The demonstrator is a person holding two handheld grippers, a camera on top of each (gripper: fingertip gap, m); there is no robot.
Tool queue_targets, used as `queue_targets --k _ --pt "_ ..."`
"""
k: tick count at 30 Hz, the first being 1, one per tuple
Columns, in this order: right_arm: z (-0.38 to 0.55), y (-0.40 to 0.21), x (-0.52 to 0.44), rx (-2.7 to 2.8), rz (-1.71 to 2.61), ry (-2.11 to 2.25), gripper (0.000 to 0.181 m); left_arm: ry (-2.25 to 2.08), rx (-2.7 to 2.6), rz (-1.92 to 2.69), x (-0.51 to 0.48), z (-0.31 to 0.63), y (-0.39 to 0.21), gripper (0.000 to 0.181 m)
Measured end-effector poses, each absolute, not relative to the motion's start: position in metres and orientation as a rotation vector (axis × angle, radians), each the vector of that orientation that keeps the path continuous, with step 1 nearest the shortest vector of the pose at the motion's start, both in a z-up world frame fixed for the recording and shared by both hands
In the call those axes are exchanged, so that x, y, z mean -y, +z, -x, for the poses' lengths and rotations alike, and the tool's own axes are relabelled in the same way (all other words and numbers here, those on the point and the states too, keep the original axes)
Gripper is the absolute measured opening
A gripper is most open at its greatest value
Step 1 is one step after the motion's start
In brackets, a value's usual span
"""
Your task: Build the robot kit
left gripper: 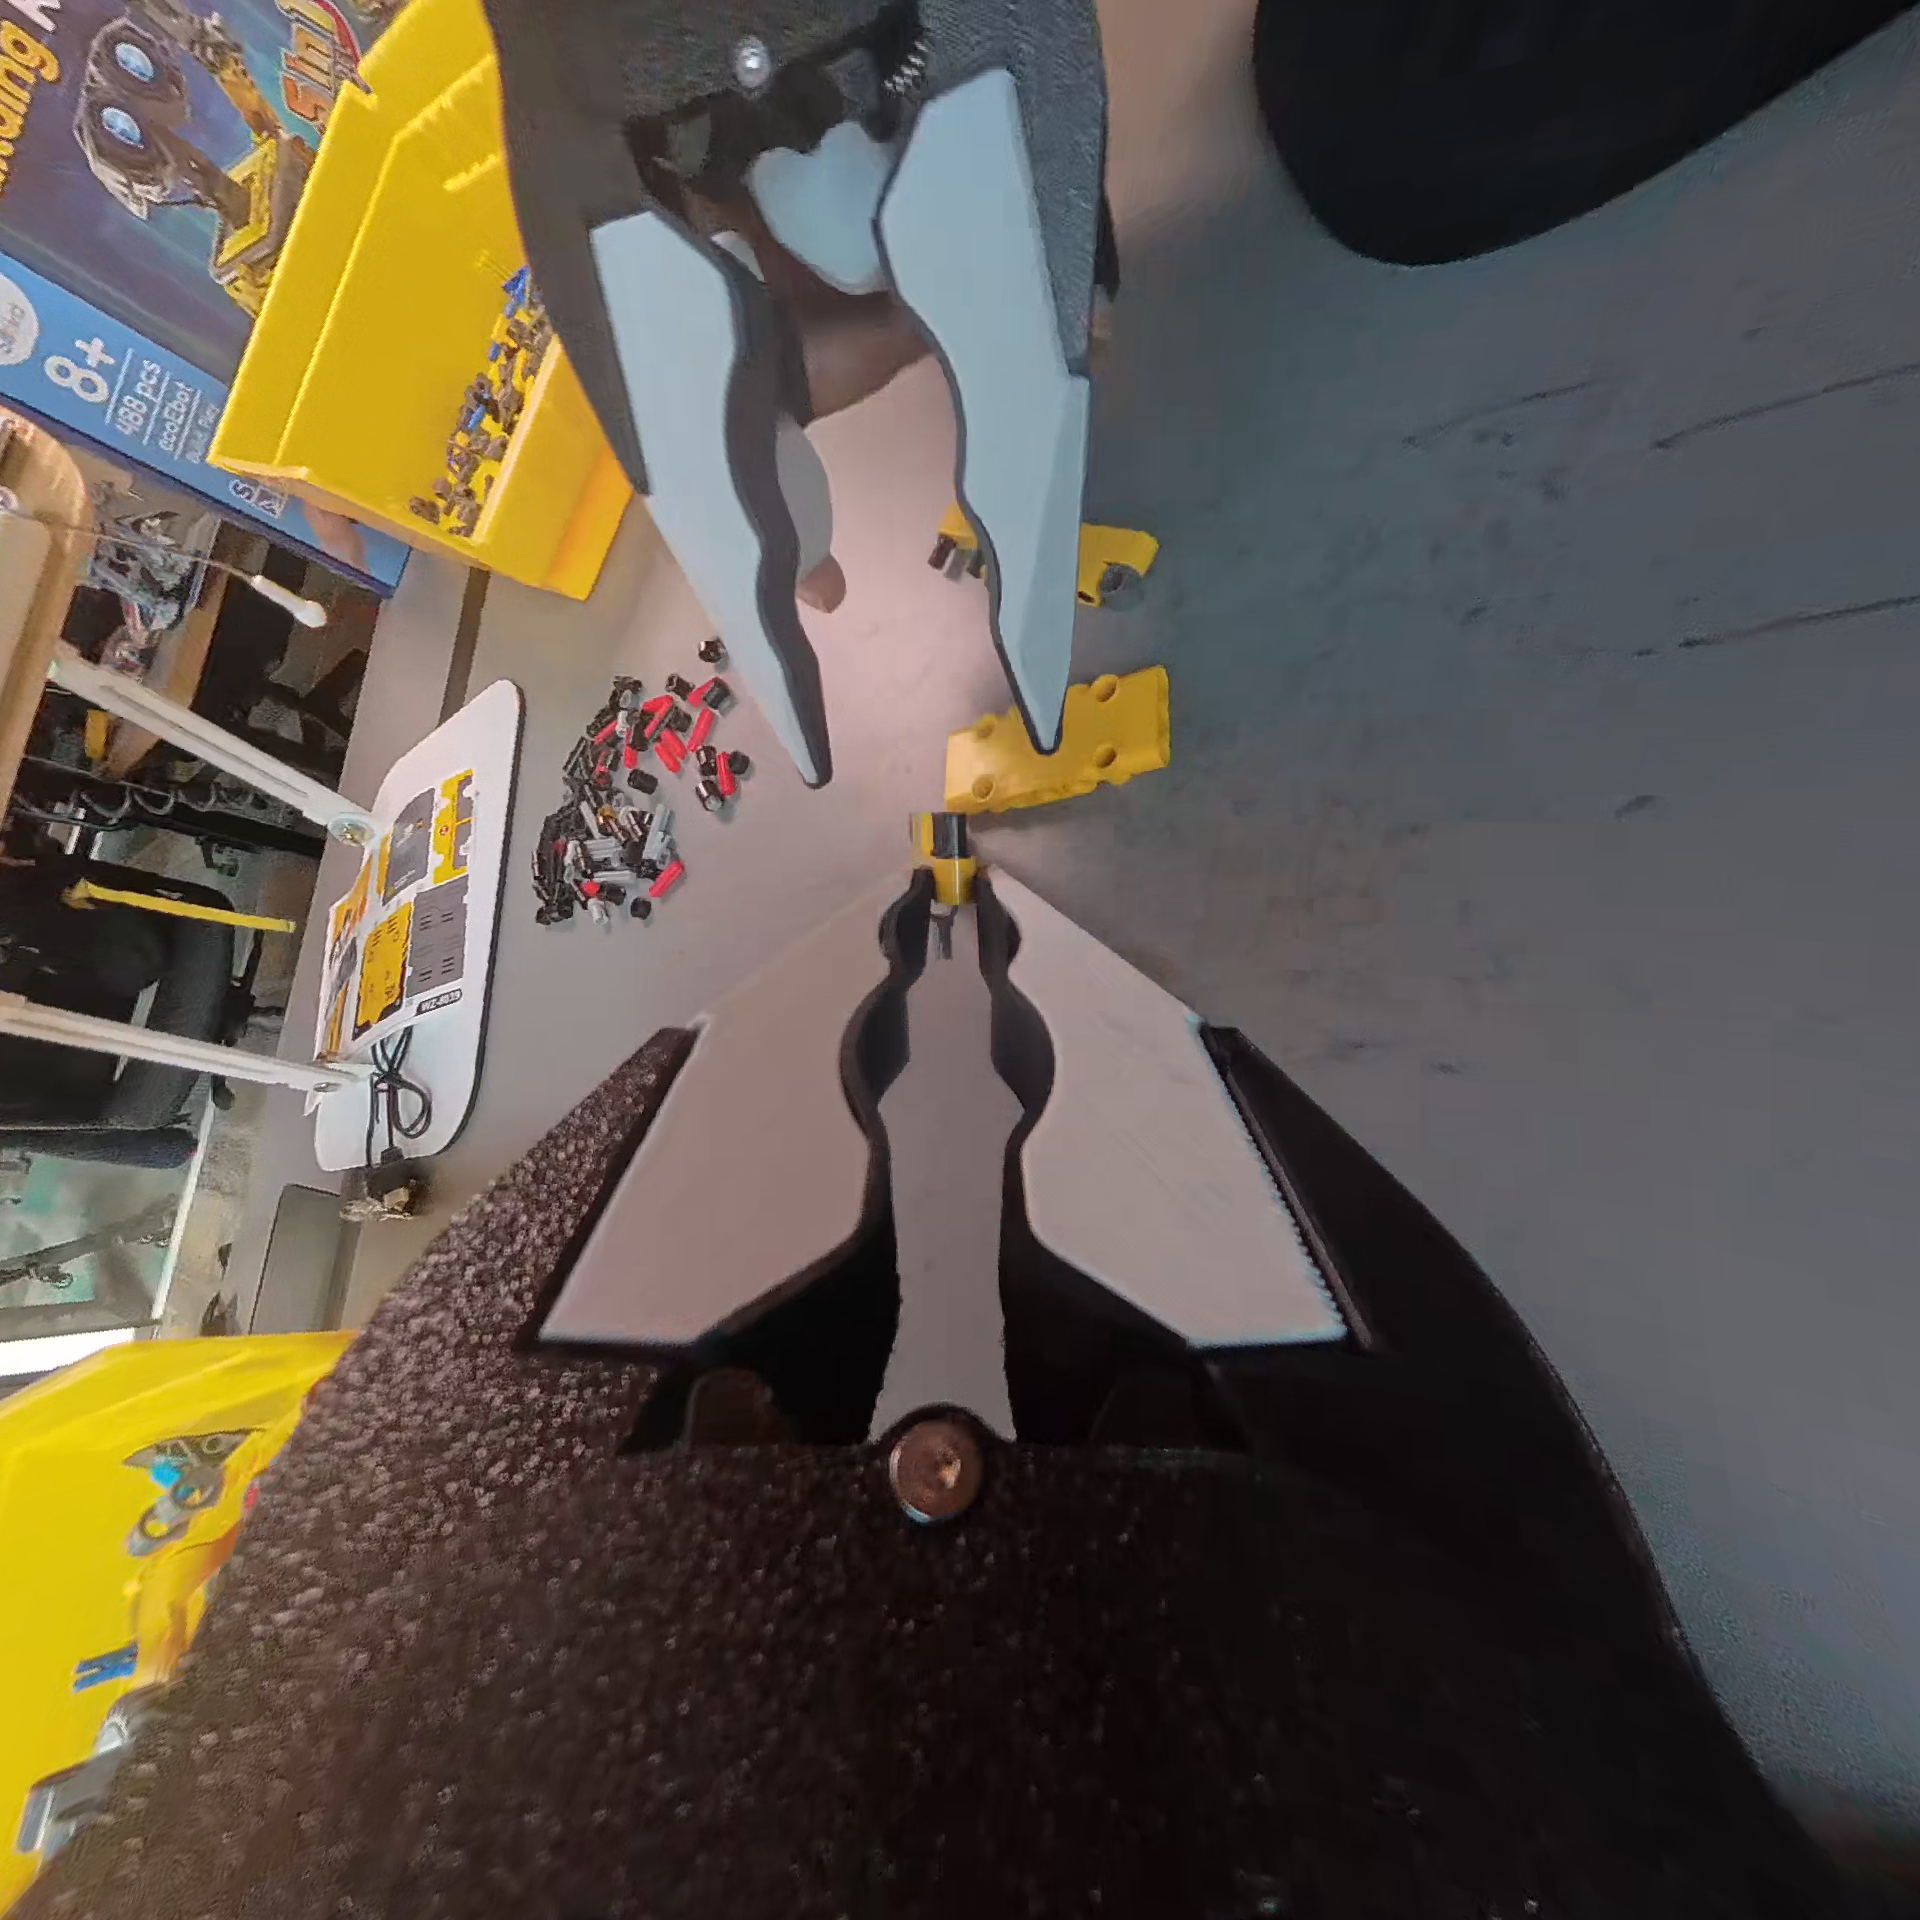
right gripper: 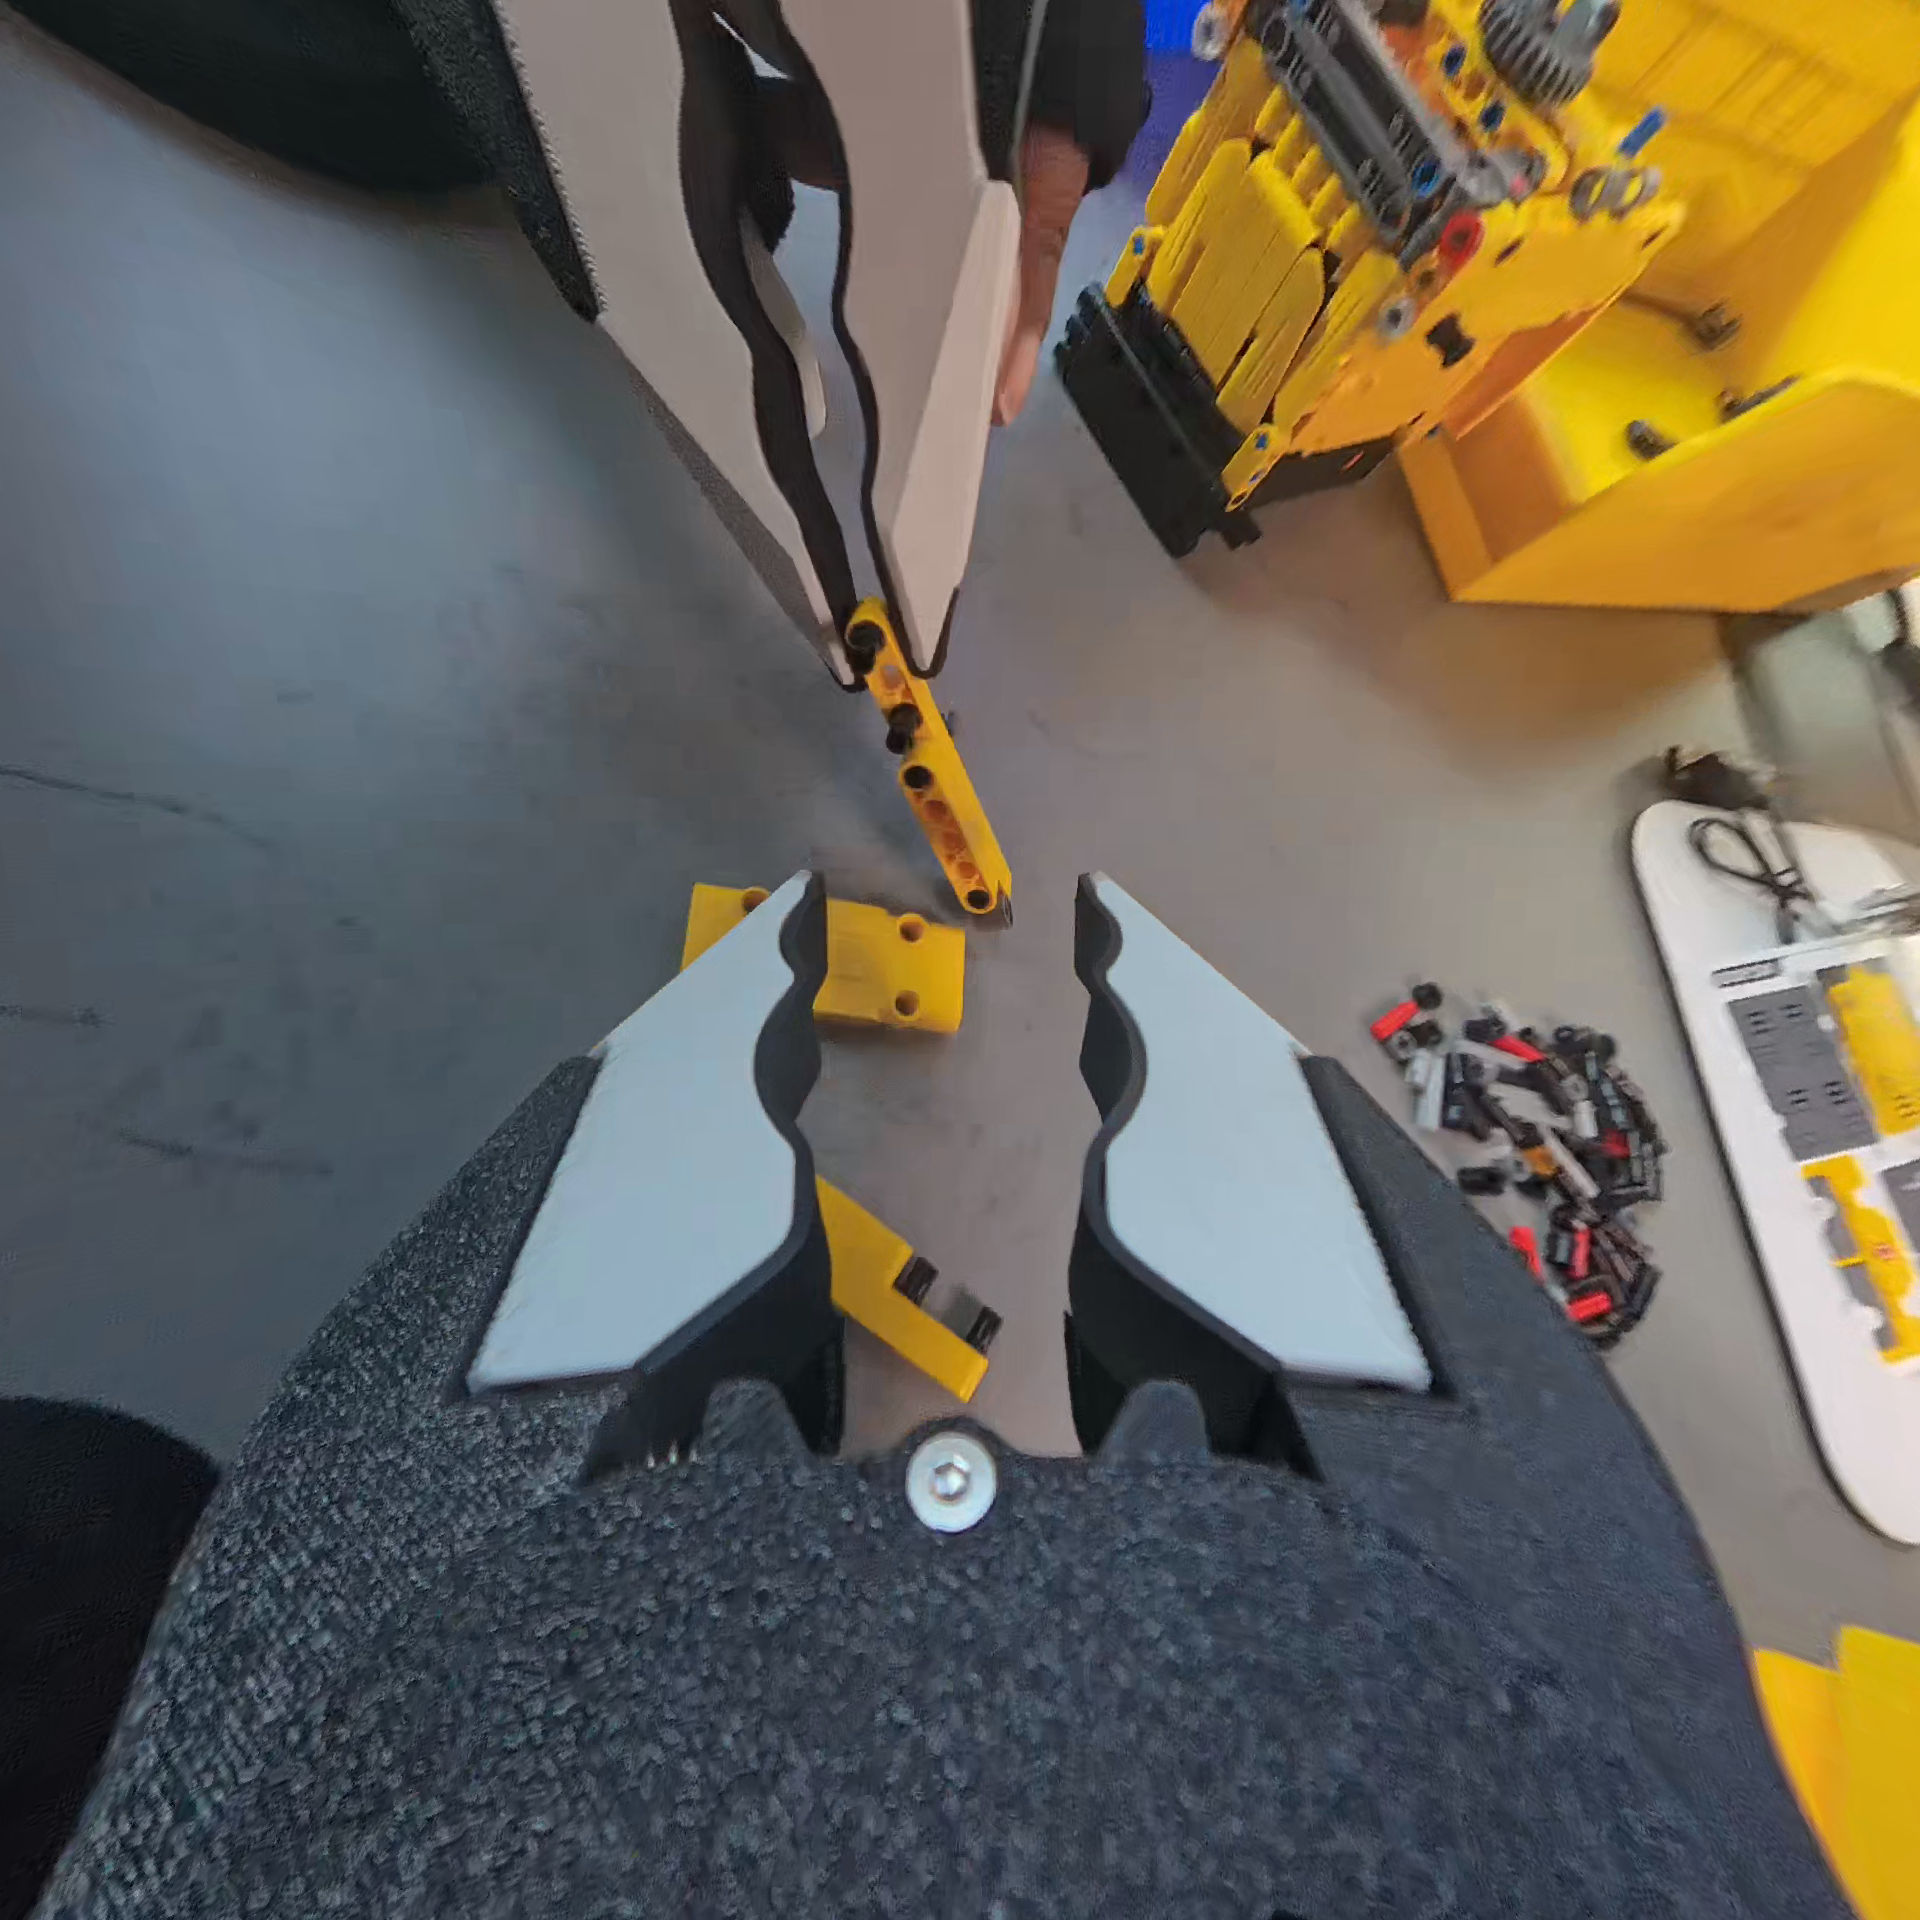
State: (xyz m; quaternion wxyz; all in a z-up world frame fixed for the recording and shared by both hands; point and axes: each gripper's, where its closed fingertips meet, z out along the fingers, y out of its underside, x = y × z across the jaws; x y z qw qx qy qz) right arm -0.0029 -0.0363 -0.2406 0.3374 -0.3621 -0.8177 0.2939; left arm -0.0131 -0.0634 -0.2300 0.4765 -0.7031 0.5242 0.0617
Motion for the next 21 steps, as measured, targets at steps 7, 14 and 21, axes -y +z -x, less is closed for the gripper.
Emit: queue_targets --k 7,14,21 --pt "-0.025 -0.252 0.039 2.324 1.132 0.811 0.065 -0.131 -1.34 1.828 0.086 -0.009 -0.248 0.026" --pt "-0.026 -0.259 0.043 2.351 1.186 0.813 0.067 -0.349 -1.217 1.919 0.082 0.002 -0.251 0.047" --pt "-0.025 -0.266 0.046 2.367 1.217 0.791 0.059 -0.476 -1.269 2.023 0.063 0.006 -0.261 0.082"
